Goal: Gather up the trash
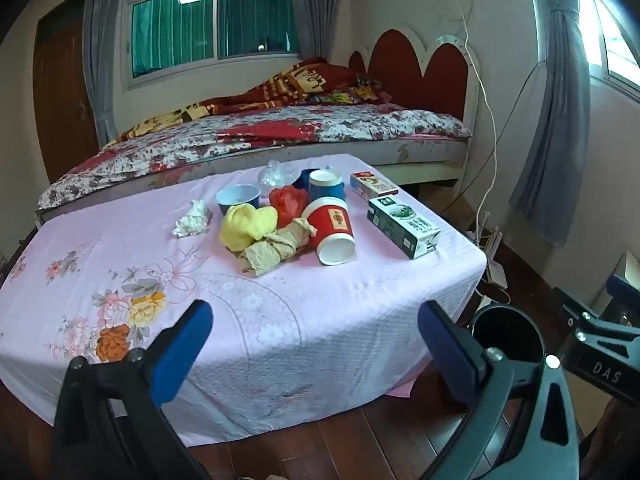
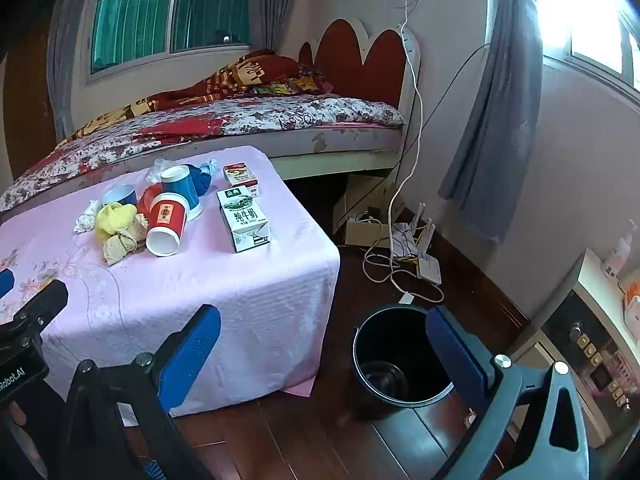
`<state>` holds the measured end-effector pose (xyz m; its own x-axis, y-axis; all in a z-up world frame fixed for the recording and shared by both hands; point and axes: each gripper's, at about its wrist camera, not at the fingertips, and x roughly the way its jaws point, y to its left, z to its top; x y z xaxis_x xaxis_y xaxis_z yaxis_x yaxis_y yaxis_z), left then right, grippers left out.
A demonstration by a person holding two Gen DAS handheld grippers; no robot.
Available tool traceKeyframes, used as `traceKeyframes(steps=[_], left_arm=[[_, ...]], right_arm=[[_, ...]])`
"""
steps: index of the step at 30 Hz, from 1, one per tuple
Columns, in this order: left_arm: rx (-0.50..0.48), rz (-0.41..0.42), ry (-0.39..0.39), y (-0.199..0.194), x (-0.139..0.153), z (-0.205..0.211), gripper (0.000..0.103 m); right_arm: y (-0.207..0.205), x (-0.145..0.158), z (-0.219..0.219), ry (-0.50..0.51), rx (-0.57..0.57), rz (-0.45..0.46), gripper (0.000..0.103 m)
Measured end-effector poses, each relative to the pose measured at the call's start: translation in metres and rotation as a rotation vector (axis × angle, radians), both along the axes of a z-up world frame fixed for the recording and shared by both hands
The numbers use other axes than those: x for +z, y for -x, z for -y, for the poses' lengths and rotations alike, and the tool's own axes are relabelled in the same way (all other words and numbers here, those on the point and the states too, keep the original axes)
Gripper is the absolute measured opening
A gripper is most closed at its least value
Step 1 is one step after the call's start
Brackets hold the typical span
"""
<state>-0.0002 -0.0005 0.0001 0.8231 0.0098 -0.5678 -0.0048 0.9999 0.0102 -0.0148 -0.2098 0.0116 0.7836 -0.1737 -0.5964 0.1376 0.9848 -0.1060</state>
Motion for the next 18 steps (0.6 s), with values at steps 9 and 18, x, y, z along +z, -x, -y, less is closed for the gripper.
traceKeyframes(steps=[9, 18], left_arm=[[0.009, -0.001, 0.007, -0.0017, 0.0021, -0.0032, 0.102], [0.016, 0.010, -0.012, 0.0012, 0.0027, 0.0007, 0.102]], right_arm=[[-0.0007, 0.0041, -0.0017, 0.001, 0.003, -0.002, 0.103], [-0.0017, 0.0011, -0.0022, 0.004, 0.005, 0.001, 0.103]])
